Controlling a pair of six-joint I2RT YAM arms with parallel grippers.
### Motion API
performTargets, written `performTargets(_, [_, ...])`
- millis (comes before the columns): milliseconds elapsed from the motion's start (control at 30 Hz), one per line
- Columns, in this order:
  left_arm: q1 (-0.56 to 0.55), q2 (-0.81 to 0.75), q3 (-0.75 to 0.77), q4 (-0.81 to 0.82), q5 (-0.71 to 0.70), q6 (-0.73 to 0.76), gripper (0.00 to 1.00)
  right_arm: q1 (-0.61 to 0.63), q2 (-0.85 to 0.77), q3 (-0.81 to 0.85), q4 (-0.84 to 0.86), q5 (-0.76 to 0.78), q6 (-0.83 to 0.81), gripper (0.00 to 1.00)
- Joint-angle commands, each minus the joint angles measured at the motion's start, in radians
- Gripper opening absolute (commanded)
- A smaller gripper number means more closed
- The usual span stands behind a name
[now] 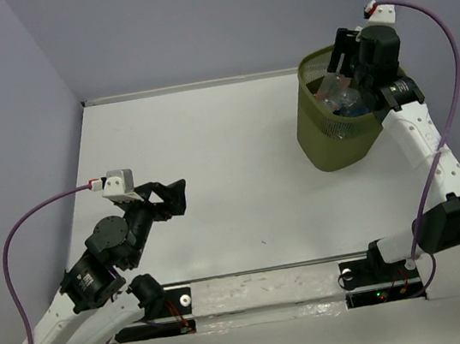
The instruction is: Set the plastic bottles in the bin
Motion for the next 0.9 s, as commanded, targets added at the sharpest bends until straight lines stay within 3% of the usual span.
performTargets(0, [0.016, 0.011, -0.011, 0.047, 0.015, 0.024, 0.99, -0.003, 0.016, 0.091, -0.080, -0.060, 0.033, 0.91])
performTargets(67, [0.024, 0.017, -0.011, 0.048, 0.023, 0.025, 0.99, -0.003, 0.025, 0.127, -0.119, -0.051, 0.059, 1.00])
performTargets(367, [0.036, -0.008, -0.012, 0.062, 0.023, 0.031, 0.99, -0.003, -0.140, 0.162, -0.119, -0.066, 0.119, 1.00])
performTargets(567, [0.053, -0.043, -0.015, 0.083, 0.041, 0.039, 0.99, -0.003, -0.409, -0.005, -0.068, -0.291, 0.194, 1.00])
performTargets(700, [0.054, -0.075, -0.022, 0.097, 0.040, 0.051, 0.99, -0.003, -0.622, -0.173, 0.013, -0.599, 0.286, 1.00])
performTargets(867, [0.054, -0.184, -0.031, 0.145, 0.081, 0.042, 0.99, -0.003, -0.922, -0.313, 0.022, -0.720, 0.339, 1.00])
